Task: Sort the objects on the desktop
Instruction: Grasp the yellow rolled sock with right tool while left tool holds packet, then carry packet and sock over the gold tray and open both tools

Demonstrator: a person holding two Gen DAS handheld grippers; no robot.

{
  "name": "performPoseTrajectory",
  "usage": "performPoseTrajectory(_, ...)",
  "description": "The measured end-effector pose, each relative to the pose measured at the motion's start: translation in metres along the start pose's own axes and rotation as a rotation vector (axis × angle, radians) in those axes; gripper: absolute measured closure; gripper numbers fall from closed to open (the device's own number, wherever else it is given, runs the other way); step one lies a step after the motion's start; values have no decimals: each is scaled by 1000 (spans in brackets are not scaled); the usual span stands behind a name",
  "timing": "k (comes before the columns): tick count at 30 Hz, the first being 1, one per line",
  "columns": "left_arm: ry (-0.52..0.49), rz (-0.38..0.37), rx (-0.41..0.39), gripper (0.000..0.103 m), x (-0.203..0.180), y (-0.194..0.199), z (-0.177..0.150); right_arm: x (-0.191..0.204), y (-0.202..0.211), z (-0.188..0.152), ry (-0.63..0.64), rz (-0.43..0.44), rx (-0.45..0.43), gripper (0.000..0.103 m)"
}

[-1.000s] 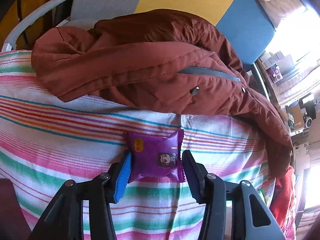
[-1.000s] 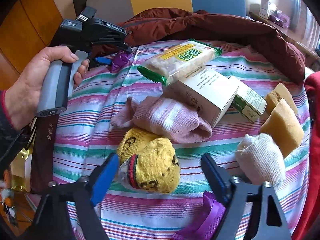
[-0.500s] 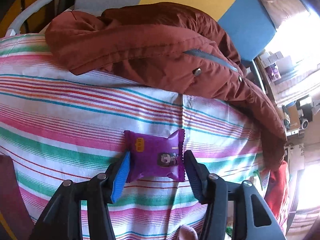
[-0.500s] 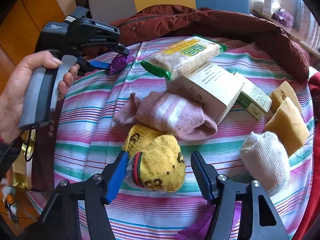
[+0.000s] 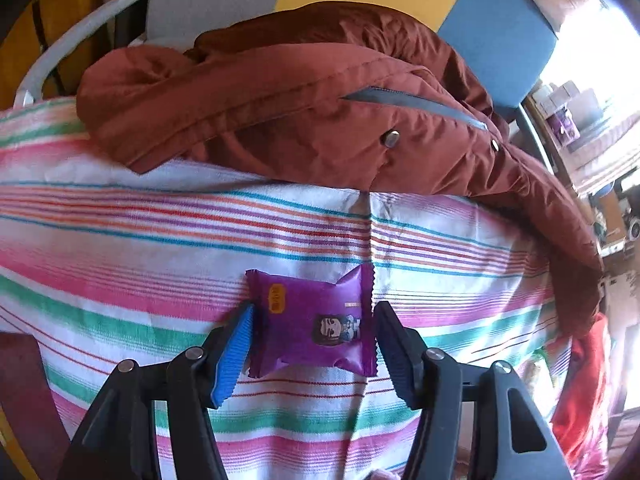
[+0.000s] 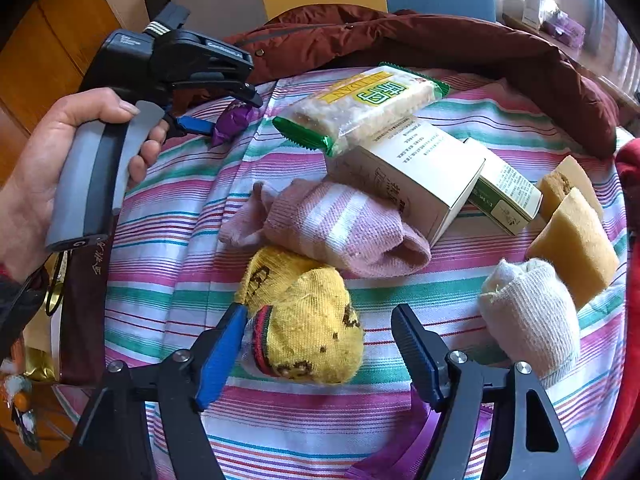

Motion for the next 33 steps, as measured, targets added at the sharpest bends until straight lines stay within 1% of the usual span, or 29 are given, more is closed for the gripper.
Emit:
performPoseTrajectory(2,-51,23,-22,49,-4,-1,-1,-1,-2,1,3,4,2,29)
performPoseTrajectory(3,-62,27,-27,50,-5,-1,-2,0,-2,1,9,8,1,31)
performPoseTrajectory(5,-58,7,-33,56,-3,1,-2,3,-1,0,17,28,-3,45)
performPoseTrajectory(8,-58,-1,-49,58,1,14,-8,8,0,0,42,34,-6,53)
performPoseTrajectory(10,-48,-16,-62,58,2,22,-10,10,2,0,48,42,-10,55)
performPoseTrajectory(13,-43,-35,-79,58,7,33,-16,10,5,1,48,56,-17,56)
performPoseTrajectory(18,-44,-72,-116,58,12,68,-31,16,16,1,72,119,-42,56)
performPoseTrajectory(22,-57,-99,-156,58,19,109,-50,20,23,2,87,174,-62,56)
performPoseTrajectory(25,-73,-113,-198,58,25,143,-66,27,32,2,100,214,-93,56)
performPoseTrajectory(30,-110,-143,-275,58,26,196,-86,39,45,0,126,251,-130,56)
performPoseTrajectory(33,-121,-159,-322,58,34,229,-99,47,53,-3,151,265,-152,56)
Point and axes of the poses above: each gripper's, at about its wrist camera, not at the fingertips, and y roughly against the way its jaws point, x to its left, z to its top, the point moved 4 cm from there along -y, roughly the way its jaws point, and after that the axes turned 3 degrees about -z, right-handed, at the moved point
